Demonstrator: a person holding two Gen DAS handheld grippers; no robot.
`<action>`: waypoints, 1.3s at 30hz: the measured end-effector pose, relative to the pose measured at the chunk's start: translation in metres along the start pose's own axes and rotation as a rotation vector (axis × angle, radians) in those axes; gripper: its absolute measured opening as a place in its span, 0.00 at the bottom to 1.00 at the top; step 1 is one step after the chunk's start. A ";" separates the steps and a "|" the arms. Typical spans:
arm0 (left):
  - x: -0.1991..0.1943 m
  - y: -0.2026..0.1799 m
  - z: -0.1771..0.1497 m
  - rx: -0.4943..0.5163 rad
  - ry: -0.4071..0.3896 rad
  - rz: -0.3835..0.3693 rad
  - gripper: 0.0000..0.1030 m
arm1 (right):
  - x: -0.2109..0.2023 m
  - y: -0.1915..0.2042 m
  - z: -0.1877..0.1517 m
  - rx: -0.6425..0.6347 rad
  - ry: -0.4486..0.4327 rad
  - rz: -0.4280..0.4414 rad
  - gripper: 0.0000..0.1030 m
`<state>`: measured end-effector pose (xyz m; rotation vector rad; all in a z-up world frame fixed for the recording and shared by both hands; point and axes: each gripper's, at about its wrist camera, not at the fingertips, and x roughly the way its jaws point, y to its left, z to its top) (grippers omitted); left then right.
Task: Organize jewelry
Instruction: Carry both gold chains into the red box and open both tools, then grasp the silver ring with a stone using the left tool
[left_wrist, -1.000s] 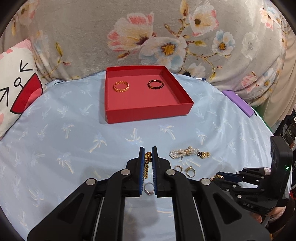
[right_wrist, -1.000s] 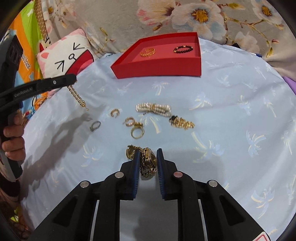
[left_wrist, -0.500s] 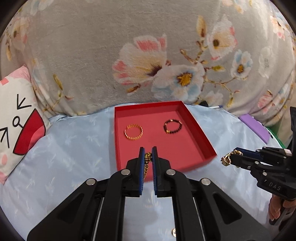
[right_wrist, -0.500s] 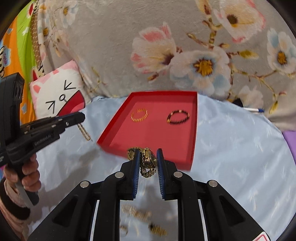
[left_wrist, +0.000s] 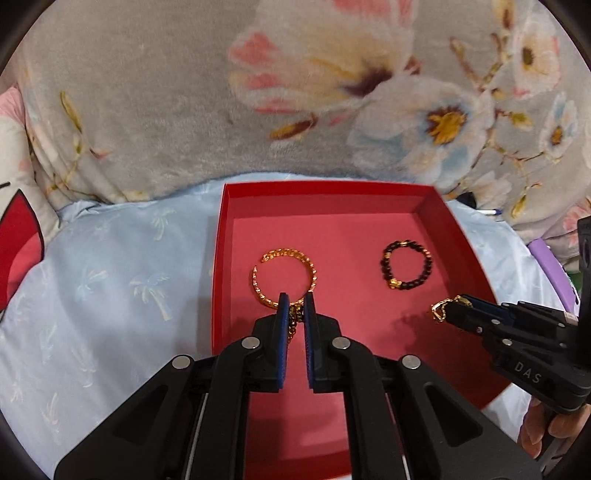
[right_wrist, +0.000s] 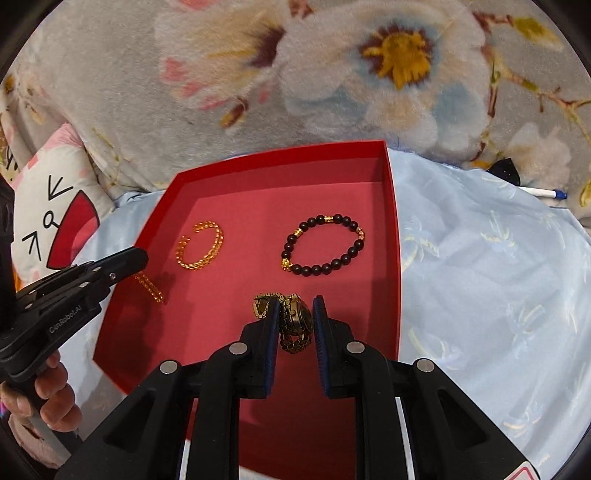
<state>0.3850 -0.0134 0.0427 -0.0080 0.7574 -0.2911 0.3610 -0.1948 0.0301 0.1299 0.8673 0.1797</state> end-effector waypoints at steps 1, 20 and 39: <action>0.005 0.002 0.000 -0.005 0.006 0.001 0.07 | 0.004 0.000 0.000 -0.003 0.005 -0.002 0.16; -0.039 0.012 -0.018 -0.019 -0.078 0.054 0.53 | -0.054 -0.012 -0.024 0.005 -0.130 0.031 0.34; -0.130 -0.004 -0.175 0.038 0.047 -0.021 0.63 | -0.156 -0.003 -0.196 -0.042 -0.043 0.035 0.36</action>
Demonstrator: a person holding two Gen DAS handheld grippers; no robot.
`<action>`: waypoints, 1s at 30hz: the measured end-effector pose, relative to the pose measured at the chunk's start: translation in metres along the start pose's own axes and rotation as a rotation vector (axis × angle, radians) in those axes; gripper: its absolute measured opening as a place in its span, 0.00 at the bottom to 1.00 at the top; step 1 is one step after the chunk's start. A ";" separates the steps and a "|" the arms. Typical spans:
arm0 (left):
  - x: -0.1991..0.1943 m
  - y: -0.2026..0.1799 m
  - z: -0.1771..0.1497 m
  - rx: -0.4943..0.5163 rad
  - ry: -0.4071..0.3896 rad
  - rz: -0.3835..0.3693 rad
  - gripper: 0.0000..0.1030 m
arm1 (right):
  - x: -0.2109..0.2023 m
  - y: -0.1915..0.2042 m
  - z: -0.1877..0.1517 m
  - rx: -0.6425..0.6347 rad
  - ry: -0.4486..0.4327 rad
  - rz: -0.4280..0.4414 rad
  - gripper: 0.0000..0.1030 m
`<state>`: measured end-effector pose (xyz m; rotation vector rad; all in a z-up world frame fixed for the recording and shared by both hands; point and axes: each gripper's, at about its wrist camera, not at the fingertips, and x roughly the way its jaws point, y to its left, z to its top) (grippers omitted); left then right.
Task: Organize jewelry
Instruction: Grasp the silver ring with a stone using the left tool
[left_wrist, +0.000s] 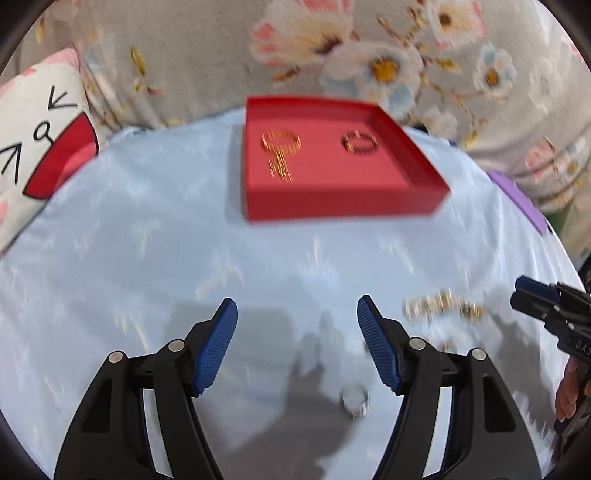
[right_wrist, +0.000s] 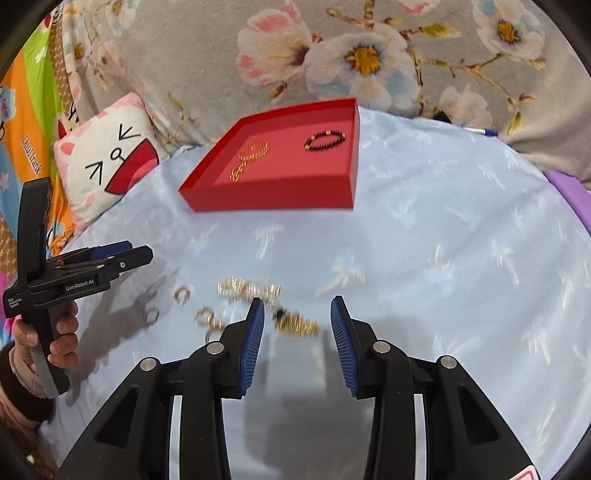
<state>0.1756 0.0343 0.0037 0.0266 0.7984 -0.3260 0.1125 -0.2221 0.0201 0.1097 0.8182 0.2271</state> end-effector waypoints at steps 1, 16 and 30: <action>-0.002 -0.002 -0.007 0.005 0.006 -0.001 0.63 | -0.001 0.001 -0.007 0.000 0.005 -0.002 0.36; -0.006 -0.033 -0.054 0.078 0.057 0.026 0.56 | 0.001 0.007 -0.032 -0.010 0.034 0.005 0.36; -0.005 -0.041 -0.054 0.108 0.050 0.001 0.25 | 0.007 0.012 -0.035 -0.030 0.050 0.006 0.36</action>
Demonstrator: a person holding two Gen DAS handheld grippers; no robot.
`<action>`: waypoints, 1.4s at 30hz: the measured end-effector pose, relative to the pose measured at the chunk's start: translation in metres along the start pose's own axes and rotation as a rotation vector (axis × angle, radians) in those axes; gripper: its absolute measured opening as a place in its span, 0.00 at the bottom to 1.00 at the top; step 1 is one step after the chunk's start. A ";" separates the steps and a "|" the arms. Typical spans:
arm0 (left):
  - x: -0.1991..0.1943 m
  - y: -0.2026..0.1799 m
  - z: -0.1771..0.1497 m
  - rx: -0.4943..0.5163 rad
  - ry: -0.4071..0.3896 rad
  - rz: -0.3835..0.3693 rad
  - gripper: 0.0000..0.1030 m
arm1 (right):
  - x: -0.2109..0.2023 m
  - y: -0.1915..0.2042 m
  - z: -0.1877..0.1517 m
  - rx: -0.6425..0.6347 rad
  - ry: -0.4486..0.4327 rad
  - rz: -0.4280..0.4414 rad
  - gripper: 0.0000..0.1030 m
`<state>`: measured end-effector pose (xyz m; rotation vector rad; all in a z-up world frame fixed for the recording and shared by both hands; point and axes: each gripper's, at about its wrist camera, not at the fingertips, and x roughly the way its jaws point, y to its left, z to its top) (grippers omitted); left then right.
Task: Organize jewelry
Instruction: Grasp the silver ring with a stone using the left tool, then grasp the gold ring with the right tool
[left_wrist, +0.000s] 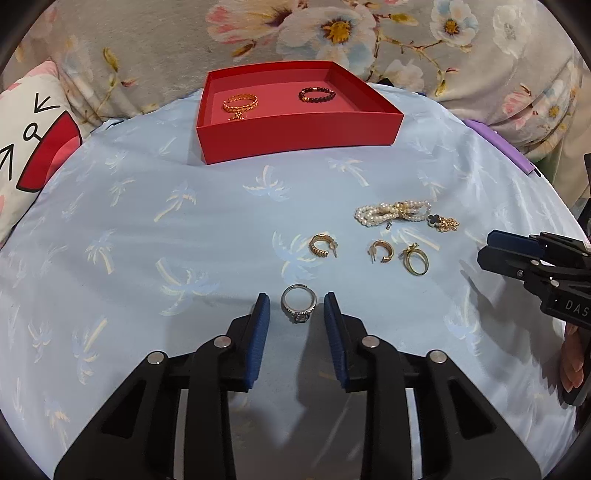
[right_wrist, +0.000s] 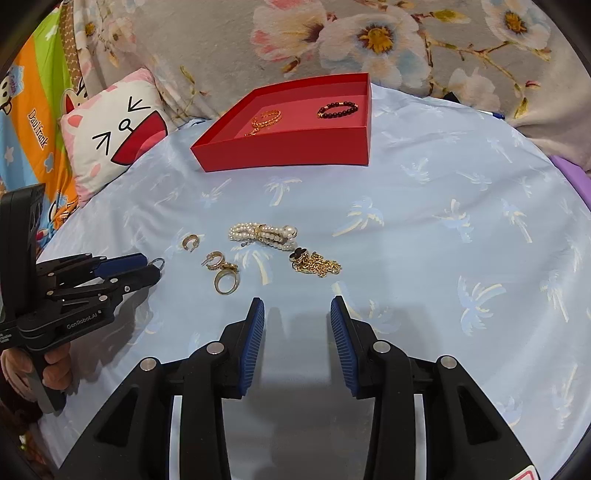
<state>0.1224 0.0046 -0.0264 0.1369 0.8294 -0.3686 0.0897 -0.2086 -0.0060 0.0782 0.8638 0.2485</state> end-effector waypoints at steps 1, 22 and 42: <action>0.000 -0.001 0.000 0.001 0.000 -0.002 0.23 | 0.000 0.000 0.000 0.000 0.001 0.000 0.36; 0.000 -0.001 0.001 -0.021 -0.005 -0.025 0.18 | 0.023 0.043 0.012 -0.079 0.017 0.076 0.36; 0.000 -0.001 0.002 -0.022 -0.007 -0.035 0.18 | 0.048 0.049 0.028 -0.065 0.069 0.106 0.11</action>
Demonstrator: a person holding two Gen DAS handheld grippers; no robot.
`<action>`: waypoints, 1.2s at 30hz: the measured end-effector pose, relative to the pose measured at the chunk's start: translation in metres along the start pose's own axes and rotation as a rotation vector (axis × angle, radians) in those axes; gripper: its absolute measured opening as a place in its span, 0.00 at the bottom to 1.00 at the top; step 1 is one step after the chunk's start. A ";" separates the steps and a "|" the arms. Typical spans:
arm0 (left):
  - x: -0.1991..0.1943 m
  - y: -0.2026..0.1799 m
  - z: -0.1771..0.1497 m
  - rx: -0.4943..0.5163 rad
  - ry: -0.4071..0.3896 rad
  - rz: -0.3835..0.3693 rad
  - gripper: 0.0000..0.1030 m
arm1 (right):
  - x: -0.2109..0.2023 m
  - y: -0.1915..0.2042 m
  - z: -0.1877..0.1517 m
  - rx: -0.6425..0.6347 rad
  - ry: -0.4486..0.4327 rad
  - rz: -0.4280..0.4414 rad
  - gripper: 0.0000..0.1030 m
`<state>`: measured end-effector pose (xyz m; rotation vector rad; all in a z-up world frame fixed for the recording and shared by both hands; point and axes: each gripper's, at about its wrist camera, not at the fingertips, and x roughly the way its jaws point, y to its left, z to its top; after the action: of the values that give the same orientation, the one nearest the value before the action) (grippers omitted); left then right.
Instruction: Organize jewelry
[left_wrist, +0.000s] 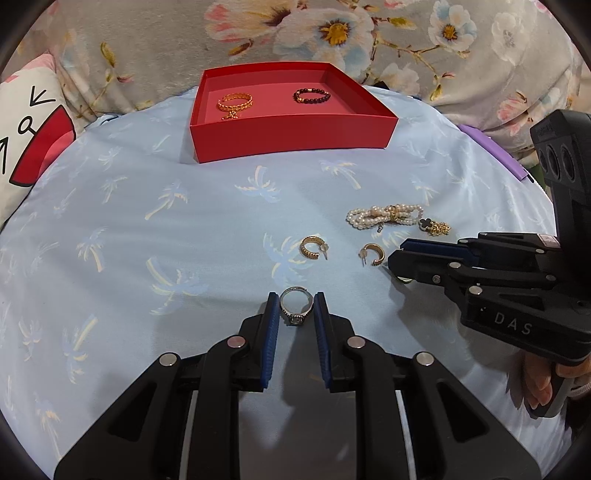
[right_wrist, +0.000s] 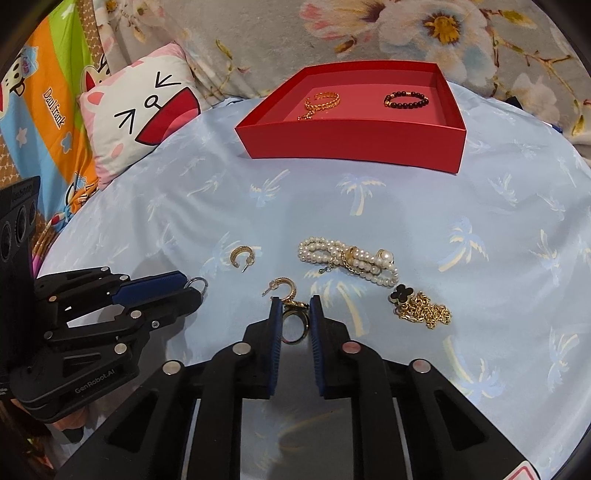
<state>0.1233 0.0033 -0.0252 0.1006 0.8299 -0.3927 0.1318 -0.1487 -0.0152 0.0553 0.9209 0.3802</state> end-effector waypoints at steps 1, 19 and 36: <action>0.000 0.000 0.000 -0.001 0.000 -0.001 0.18 | 0.000 0.000 0.000 0.002 0.000 0.001 0.11; -0.006 0.011 0.008 -0.032 -0.020 -0.009 0.08 | -0.030 -0.020 0.003 0.057 -0.074 0.003 0.11; -0.056 0.030 0.118 -0.026 -0.249 0.069 0.07 | -0.072 -0.055 0.093 0.078 -0.267 -0.033 0.11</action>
<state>0.1831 0.0193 0.0934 0.0546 0.5840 -0.3217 0.1819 -0.2141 0.0849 0.1585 0.6711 0.2978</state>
